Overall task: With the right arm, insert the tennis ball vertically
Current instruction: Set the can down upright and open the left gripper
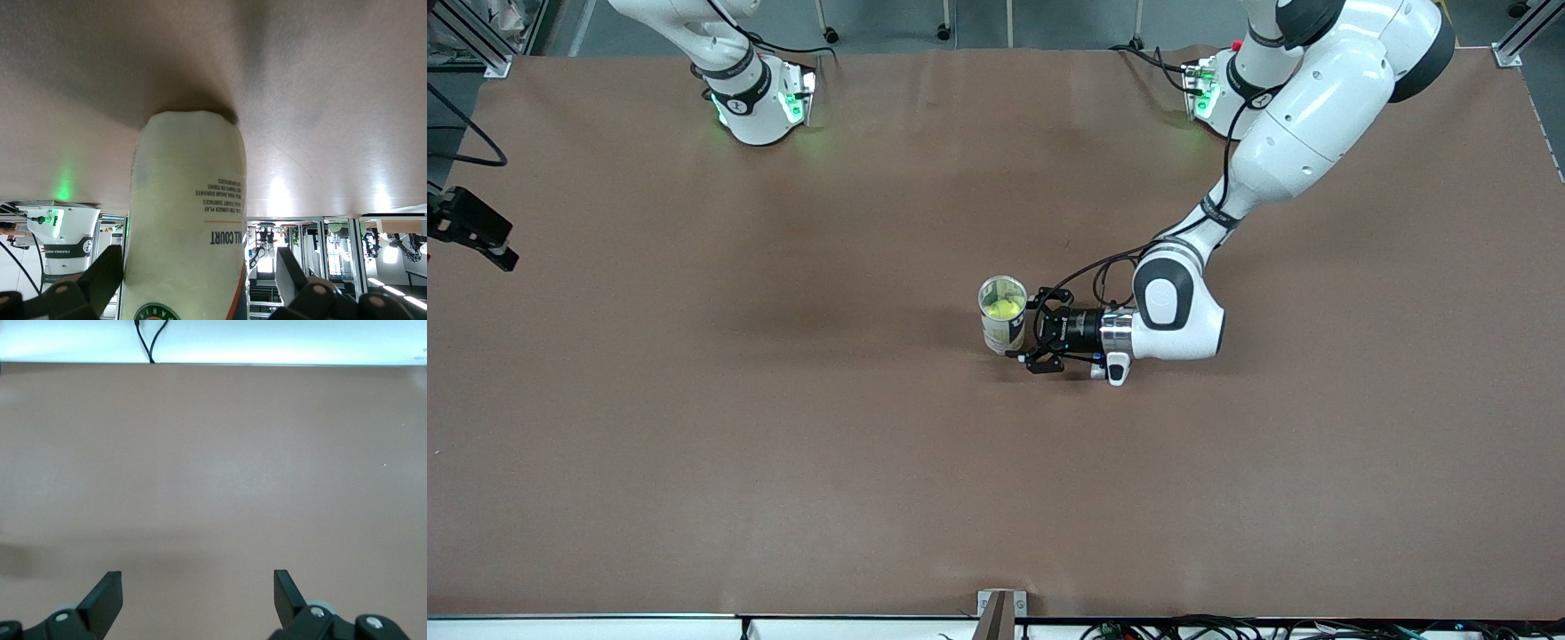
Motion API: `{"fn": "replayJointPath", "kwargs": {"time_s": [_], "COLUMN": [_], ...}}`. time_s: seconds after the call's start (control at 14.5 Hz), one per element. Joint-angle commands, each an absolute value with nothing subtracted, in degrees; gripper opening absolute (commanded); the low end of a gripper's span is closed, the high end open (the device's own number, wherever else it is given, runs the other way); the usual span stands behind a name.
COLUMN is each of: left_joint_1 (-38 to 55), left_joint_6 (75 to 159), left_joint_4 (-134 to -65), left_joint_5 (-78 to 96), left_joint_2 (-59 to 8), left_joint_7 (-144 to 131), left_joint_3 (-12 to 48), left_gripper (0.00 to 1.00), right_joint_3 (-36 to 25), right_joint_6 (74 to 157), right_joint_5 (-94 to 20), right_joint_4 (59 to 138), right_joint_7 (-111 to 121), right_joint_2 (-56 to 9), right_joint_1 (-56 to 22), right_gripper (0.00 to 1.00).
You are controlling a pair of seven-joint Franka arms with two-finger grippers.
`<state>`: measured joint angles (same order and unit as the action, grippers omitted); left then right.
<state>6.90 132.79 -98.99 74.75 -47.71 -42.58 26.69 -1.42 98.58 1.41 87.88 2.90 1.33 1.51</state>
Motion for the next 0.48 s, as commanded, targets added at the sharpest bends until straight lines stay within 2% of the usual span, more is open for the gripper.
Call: {"fn": "replayJointPath", "kwargs": {"time_s": [0.0,0.41], "left_joint_1": [6.5,6.24], "left_joint_6": [132.36,132.28], "left_joint_4": [-99.49,-101.24], "left_joint_5": [75.32,72.86], "left_joint_2": [-47.11,-46.85], "left_joint_7": [-42.01,-42.01], "left_joint_3": [26.28,25.93], "left_gripper": [1.0,1.0], "right_joint_3": [-1.32,-1.41], "right_joint_6": [98.17,97.82], "right_joint_5": [2.54,2.11], "right_joint_4": [86.84,86.75], "right_joint_7": [2.81,2.9], "right_joint_2": [1.14,1.32], "right_joint_1": [1.41,1.76], "right_gripper": [1.0,1.0]}}
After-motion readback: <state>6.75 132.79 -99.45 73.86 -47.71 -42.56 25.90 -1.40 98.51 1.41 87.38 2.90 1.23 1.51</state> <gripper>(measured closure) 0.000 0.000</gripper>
